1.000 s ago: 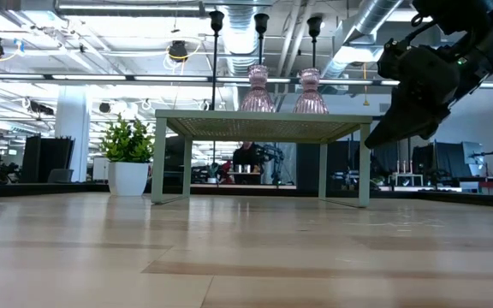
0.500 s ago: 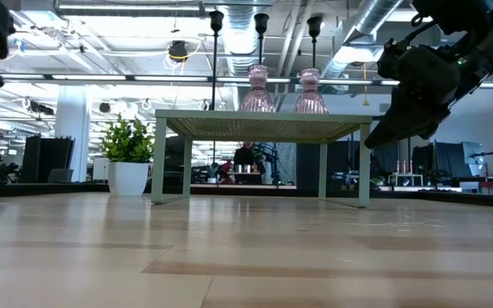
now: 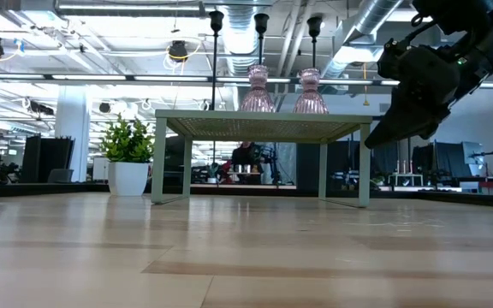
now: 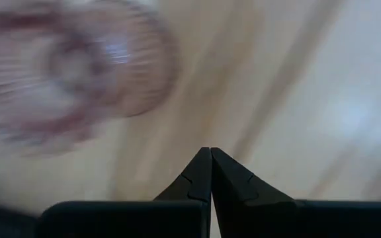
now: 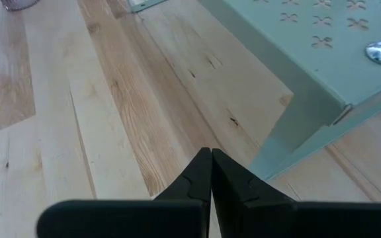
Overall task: Pick & Place candle stick holders
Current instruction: Put the pink glass candle holder on the shelf aligned with the left black candle holder
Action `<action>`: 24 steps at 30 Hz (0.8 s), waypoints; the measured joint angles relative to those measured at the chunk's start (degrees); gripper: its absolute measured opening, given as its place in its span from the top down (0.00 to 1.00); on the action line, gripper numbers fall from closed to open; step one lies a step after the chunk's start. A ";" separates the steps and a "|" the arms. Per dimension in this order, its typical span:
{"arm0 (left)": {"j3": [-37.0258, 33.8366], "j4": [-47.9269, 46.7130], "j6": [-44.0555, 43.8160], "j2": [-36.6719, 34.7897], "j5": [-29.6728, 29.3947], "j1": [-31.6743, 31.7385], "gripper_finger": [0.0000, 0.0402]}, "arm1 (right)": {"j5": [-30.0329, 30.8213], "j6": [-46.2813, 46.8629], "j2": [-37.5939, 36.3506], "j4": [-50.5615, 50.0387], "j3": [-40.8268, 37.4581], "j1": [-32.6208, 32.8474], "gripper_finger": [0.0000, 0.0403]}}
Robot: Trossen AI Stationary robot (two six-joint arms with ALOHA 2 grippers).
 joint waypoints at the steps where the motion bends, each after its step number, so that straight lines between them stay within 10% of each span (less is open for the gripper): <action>1: 0.00 -1.61 -0.74 0.00 -0.16 0.00 0.99 | -0.01 0.00 0.00 0.00 0.00 0.00 1.00; 24: 0.00 -9.33 -2.72 0.07 -27.40 0.41 0.99 | -0.10 0.02 0.02 0.00 0.00 0.00 1.00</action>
